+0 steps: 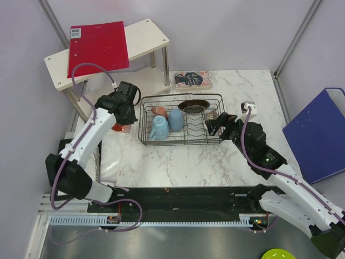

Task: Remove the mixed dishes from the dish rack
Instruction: Place the cup at the center of the board.

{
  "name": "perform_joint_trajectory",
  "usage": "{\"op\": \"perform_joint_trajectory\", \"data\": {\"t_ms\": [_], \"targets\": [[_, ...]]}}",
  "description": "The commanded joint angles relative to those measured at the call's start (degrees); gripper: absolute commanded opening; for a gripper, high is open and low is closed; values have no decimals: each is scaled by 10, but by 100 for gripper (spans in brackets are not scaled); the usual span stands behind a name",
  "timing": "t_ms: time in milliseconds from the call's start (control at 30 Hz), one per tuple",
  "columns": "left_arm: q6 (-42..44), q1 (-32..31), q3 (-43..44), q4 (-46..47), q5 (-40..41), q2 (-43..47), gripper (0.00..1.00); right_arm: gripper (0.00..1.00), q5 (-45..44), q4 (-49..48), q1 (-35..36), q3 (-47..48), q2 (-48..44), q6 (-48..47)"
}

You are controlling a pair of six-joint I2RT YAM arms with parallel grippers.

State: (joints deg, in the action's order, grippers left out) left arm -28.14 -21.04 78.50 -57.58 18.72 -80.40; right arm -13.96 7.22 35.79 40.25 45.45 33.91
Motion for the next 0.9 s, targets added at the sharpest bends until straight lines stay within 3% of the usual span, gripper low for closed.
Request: {"op": "perform_joint_trajectory", "data": {"t_ms": [0, 233, 700, 867], "targets": [[40, 6, 38, 7, -30, -39, 2, 98, -12, 5, 2, 10, -19, -23], [66, 34, 75, 12, -47, -137, 2, 98, 0, 7, 2, 2, -20, -23], [107, 100, 89, 1, -130, -230, 2, 98, 0, 10, 2, 8, 2, -37], [107, 101, 76, 2, -141, -234, 11, 98, 2, 9, 2, 9, 12, -34]]}}
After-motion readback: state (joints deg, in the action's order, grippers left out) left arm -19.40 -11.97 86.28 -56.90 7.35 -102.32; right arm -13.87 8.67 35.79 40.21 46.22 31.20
